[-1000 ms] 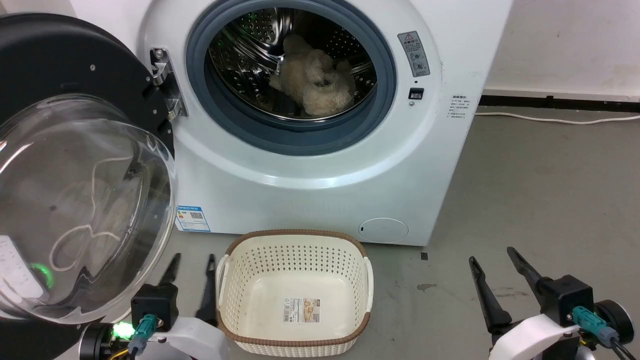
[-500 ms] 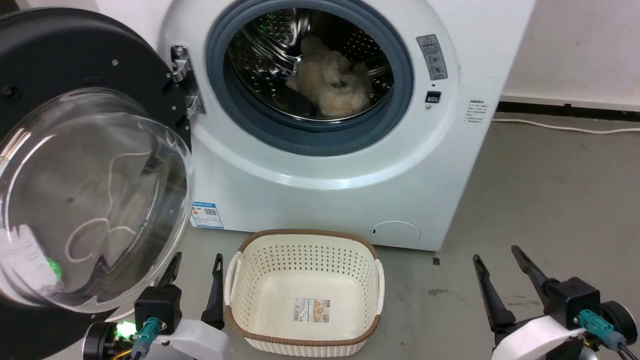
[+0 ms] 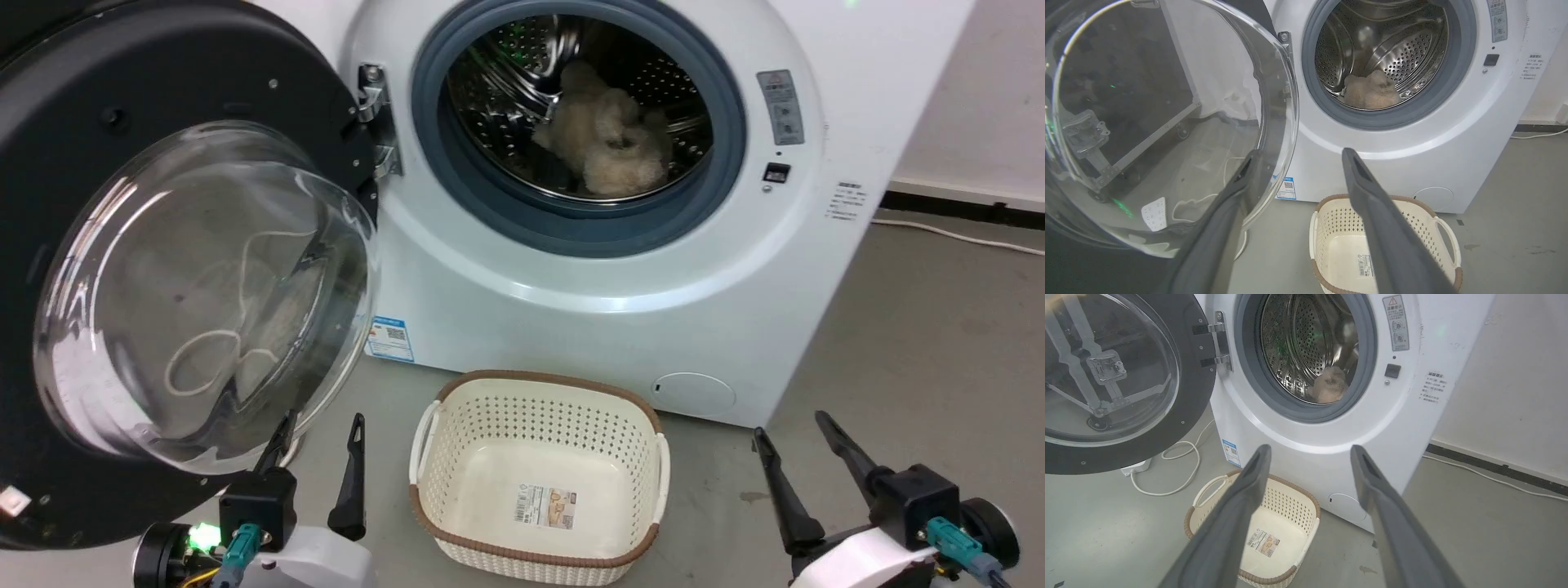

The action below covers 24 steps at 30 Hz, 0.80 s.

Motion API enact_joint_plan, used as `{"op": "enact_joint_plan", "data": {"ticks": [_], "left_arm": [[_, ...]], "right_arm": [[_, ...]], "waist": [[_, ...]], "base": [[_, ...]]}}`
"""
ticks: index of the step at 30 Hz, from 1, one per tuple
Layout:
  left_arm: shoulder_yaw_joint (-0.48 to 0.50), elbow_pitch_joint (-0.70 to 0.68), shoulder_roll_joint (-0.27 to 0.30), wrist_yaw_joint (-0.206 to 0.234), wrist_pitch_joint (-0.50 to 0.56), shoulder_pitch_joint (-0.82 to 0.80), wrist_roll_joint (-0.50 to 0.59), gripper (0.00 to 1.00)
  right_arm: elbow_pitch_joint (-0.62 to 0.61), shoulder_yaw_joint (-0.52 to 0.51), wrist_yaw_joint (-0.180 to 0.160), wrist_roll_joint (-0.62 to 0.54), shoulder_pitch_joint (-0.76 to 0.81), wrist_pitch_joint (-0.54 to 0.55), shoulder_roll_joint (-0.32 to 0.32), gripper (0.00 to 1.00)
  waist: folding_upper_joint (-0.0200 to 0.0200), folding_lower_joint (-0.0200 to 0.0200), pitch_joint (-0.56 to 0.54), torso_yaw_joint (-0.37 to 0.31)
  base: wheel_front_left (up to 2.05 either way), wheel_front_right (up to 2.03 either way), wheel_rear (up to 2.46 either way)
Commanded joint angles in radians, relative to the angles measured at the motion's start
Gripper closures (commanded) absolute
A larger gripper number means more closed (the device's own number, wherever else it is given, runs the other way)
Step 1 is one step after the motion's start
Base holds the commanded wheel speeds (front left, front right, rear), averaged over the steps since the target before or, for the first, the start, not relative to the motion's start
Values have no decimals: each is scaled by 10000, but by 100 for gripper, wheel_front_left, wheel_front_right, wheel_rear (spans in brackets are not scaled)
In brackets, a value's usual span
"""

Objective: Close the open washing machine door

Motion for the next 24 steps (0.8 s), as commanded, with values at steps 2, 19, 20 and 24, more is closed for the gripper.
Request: {"op": "enact_joint_plan", "data": {"ticks": [2, 19, 20, 24], "left_arm": [[-20, -46, 41, 56, -143, 71, -9, 0], [-5, -226, 139, 195, -498, 241, -50, 0], [-11, -232, 144, 200, -519, 247, -49, 0], [-32, -240, 172, 206, -603, 264, -54, 0]], "right_arm": [[93, 117, 2, -17, -42, -134, 15, 0], [521, 694, 3, 14, -384, -489, -26, 0], [537, 720, 3, 16, -386, -510, -29, 0], [592, 814, 4, 18, -392, -593, -37, 0]], "waist": [[0, 0, 26, 146], [0, 0, 50, 872], [0, 0, 45, 911], [0, 0, 34, 1069]], "base": [[0, 0, 0], [0, 0, 0], [0, 0, 0], [0, 0, 0]]}}
